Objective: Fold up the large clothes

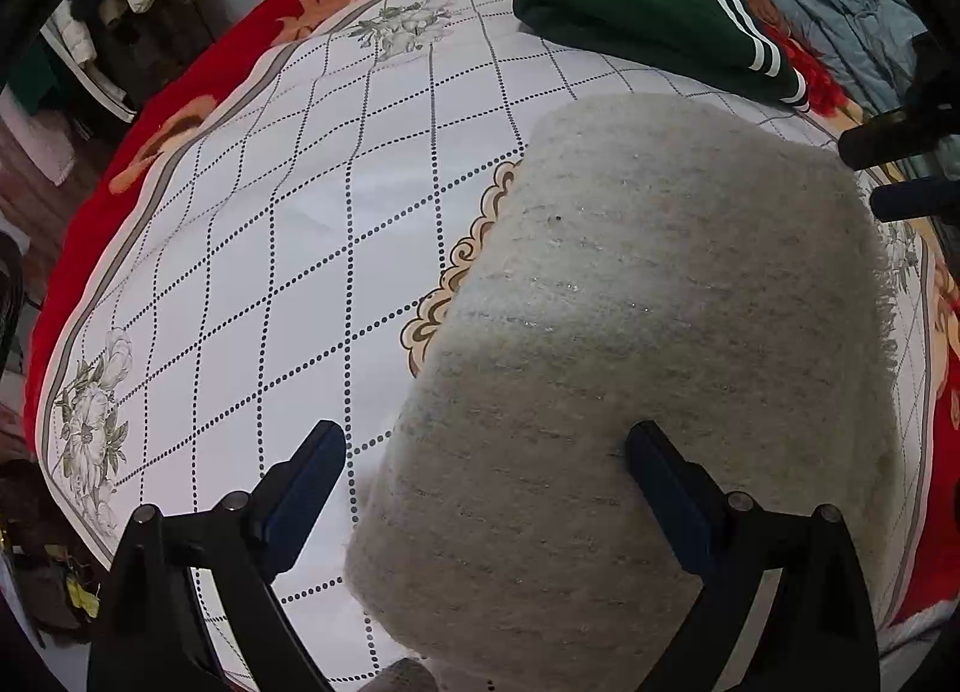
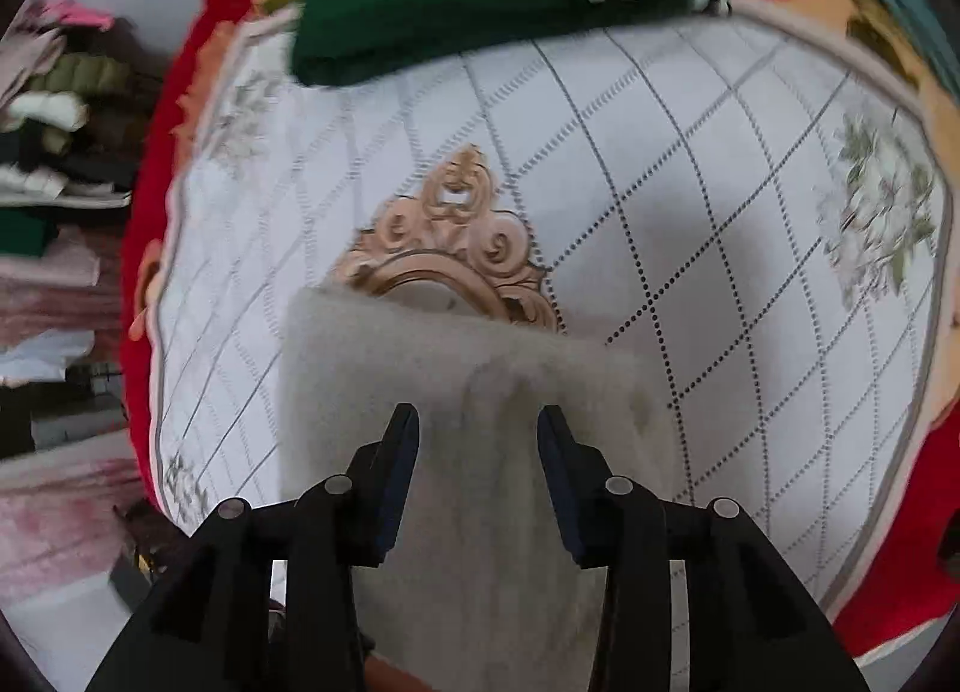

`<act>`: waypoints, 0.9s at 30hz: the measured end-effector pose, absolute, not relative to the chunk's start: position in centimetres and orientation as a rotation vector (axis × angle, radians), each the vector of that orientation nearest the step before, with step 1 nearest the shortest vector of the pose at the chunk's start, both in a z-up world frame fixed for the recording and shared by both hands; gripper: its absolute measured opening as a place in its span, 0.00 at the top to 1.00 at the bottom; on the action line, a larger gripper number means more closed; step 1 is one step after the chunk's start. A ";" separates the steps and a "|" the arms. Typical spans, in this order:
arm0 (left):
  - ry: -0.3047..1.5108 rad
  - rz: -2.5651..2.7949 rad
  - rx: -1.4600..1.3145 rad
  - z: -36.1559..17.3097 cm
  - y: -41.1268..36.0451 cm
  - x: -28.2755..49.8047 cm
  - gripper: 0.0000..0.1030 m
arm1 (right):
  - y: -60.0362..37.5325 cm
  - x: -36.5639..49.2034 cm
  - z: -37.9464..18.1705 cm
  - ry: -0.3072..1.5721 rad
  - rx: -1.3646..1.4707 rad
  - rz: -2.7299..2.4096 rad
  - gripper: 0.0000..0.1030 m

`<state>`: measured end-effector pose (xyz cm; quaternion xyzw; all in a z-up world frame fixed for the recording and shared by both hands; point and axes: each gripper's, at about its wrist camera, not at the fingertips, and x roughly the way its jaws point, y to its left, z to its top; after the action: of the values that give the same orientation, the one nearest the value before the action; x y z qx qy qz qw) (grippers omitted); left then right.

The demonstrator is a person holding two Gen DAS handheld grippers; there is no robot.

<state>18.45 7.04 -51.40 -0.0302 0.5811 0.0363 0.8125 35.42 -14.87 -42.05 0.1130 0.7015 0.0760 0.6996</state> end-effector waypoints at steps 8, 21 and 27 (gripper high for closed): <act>1.288 0.045 -0.066 -51.5 7.7 18.4 0.06 | -10.1 32.7 -52.8 1.732 0.101 0.165 0.63; 1.289 -0.167 -0.329 -50.7 14.6 24.6 0.07 | -19.6 27.3 -47.1 1.624 0.463 0.109 0.00; 1.373 -0.393 -0.282 -54.3 10.9 27.4 0.07 | -20.3 26.4 -56.4 1.715 0.559 0.199 0.00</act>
<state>27.38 10.93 -54.29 -0.1287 0.6275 -0.1797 0.7466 26.39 -20.27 -56.40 0.2428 0.7446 0.0864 0.6158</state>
